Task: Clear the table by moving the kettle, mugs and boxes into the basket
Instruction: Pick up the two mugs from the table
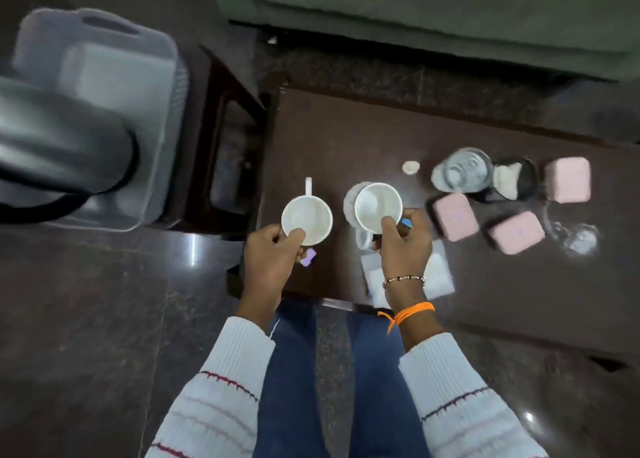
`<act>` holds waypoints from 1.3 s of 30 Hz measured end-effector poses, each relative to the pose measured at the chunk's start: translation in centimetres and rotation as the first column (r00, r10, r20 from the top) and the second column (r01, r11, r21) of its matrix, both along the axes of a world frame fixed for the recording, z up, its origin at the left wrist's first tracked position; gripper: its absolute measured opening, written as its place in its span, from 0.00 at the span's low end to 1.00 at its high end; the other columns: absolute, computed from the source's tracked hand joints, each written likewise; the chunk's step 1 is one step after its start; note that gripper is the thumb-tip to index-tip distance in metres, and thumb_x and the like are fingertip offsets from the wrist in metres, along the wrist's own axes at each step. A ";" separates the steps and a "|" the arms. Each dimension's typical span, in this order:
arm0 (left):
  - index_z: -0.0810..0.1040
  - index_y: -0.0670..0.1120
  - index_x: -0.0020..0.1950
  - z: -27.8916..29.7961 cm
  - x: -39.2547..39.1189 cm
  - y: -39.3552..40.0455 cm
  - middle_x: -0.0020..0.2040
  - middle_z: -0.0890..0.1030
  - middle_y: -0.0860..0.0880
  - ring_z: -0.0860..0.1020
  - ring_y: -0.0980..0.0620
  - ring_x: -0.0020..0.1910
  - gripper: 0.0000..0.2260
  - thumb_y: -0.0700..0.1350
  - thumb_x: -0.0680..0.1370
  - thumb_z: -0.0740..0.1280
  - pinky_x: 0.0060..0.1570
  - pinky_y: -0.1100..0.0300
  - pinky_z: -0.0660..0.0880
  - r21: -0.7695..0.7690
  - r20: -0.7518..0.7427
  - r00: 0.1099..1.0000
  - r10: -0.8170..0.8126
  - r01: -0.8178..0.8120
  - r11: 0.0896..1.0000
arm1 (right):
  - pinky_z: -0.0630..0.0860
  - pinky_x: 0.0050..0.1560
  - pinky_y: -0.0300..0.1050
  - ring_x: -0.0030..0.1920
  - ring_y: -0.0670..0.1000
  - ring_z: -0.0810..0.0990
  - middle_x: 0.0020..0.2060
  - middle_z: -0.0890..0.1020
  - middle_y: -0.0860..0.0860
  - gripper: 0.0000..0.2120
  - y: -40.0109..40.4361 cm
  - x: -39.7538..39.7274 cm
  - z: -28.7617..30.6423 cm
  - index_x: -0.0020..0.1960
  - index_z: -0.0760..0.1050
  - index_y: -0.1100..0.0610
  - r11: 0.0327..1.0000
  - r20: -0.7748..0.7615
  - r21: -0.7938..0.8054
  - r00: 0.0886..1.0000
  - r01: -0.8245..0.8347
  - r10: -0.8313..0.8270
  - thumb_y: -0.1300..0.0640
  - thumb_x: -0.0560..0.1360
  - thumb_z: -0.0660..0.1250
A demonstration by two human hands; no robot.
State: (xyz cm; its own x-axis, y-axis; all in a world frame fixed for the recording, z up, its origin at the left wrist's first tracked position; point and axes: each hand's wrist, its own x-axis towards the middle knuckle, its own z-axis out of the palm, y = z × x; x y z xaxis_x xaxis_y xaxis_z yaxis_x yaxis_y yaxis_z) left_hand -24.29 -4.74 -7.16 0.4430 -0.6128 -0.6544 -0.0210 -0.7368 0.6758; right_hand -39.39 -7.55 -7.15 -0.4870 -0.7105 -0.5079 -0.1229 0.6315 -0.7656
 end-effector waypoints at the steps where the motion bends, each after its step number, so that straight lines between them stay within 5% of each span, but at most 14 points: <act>1: 0.77 0.46 0.33 0.4 2.2 0.4 0.21 0.76 0.56 0.76 0.56 0.28 0.07 0.42 0.71 0.66 0.33 0.63 0.76 0.004 0.015 0.999 0.036 -0.036 0.999 | 0.72 0.30 0.41 0.25 0.54 0.73 0.29 0.75 0.58 0.12 -0.4 2.0 0.3 0.36 0.67 0.49 0.999 0.002 0.003 0.999 -0.050 0.050 0.64 0.71 0.63; 5: 0.73 0.34 0.38 1.6 10.1 1.4 0.26 0.74 0.47 0.73 0.60 0.21 0.06 0.37 0.70 0.66 0.30 0.61 0.75 -0.020 0.038 0.982 0.186 -0.186 0.982 | 0.74 0.32 0.48 0.31 0.57 0.74 0.34 0.78 0.67 0.06 -1.9 9.4 1.2 0.38 0.70 0.55 0.977 0.015 -0.017 0.977 -0.211 0.211 0.64 0.71 0.62; 10: 0.71 0.45 0.37 2.4 19.0 2.4 0.34 0.79 0.41 0.77 0.58 0.23 0.05 0.38 0.71 0.65 0.25 0.70 0.72 -0.083 0.092 0.949 0.301 -0.293 0.952 | 0.72 0.30 0.45 0.29 0.55 0.73 0.32 0.75 0.60 0.02 -3.9 18.5 2.1 0.41 0.72 0.60 0.925 0.061 -0.074 0.924 -0.374 0.378 0.65 0.72 0.62; 16: 0.68 0.49 0.41 1.4 25.9 1.7 0.43 0.79 0.39 0.79 0.56 0.27 0.06 0.42 0.69 0.64 0.28 0.65 0.75 -0.135 0.090 0.938 0.334 -0.321 0.937 | 0.67 0.22 0.37 0.18 0.45 0.72 0.29 0.76 0.55 0.11 -6.5 27.1 2.1 0.36 0.67 0.52 0.881 0.153 -0.105 0.867 -0.462 0.473 0.66 0.72 0.60; 20: 0.69 0.43 0.51 -0.4 28.7 0.3 0.53 0.77 0.39 0.80 0.41 0.49 0.10 0.40 0.72 0.63 0.43 0.50 0.81 0.000 0.140 0.973 0.182 -0.183 0.983 | 0.66 0.18 0.33 0.16 0.43 0.72 0.36 0.78 0.61 0.10 -8.2 31.2 0.6 0.38 0.64 0.54 0.884 0.181 -0.053 0.866 -0.465 0.466 0.66 0.73 0.59; 23: 0.70 0.36 0.56 -1.5 29.3 -1.2 0.55 0.78 0.36 0.77 0.36 0.55 0.13 0.38 0.72 0.62 0.54 0.44 0.76 0.091 0.232 0.973 0.017 -0.040 0.995 | 0.68 0.19 0.34 0.18 0.46 0.74 0.39 0.78 0.60 0.05 -8.9 33.3 -0.9 0.45 0.63 0.58 0.893 0.155 0.031 0.885 -0.449 0.440 0.64 0.73 0.59; 27: 0.69 0.36 0.61 -2.5 29.5 -2.4 0.59 0.76 0.35 0.73 0.35 0.59 0.14 0.37 0.76 0.60 0.55 0.49 0.70 0.197 0.342 0.923 -0.178 0.115 0.974 | 0.74 0.23 0.40 0.21 0.50 0.76 0.43 0.79 0.62 0.09 -9.3 34.8 -2.7 0.49 0.58 0.59 0.884 0.102 0.114 0.890 -0.454 0.444 0.65 0.73 0.57; 33: 0.69 0.38 0.60 -4.1 29.3 -1.9 0.58 0.77 0.35 0.74 0.36 0.58 0.12 0.34 0.77 0.58 0.53 0.47 0.70 0.239 0.458 0.815 -0.354 0.271 0.933 | 0.69 0.15 0.36 0.17 0.50 0.76 0.52 0.76 0.64 0.11 -10.1 36.0 -4.1 0.50 0.56 0.59 0.874 0.060 0.171 0.890 -0.455 0.451 0.70 0.72 0.54; 37: 0.69 0.40 0.62 -4.2 28.6 -2.0 0.58 0.77 0.36 0.75 0.35 0.57 0.13 0.35 0.77 0.59 0.49 0.46 0.71 0.275 0.532 0.753 -0.388 0.279 0.920 | 0.82 0.43 0.57 0.45 0.65 0.83 0.53 0.80 0.65 0.15 -10.8 36.3 -4.8 0.53 0.61 0.63 0.803 -0.007 0.276 0.835 -0.527 0.550 0.70 0.70 0.61; 39: 0.68 0.41 0.64 -3.7 28.0 -1.9 0.62 0.73 0.38 0.74 0.35 0.58 0.15 0.38 0.78 0.61 0.50 0.45 0.72 0.273 0.556 0.749 -0.362 0.247 0.930 | 0.82 0.45 0.57 0.45 0.64 0.83 0.51 0.81 0.65 0.19 -10.9 35.9 -4.7 0.57 0.67 0.66 0.769 -0.012 0.321 0.810 -0.552 0.586 0.70 0.68 0.65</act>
State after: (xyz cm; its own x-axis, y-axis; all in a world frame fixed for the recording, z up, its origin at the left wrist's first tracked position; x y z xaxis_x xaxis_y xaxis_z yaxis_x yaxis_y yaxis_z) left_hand 3.72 -6.63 -10.90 0.5828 -0.6865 -0.4349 -0.6137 -0.7226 0.3183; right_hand -3.45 -18.49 -11.86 -0.1022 -0.7033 -0.7035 -0.5993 0.6080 -0.5207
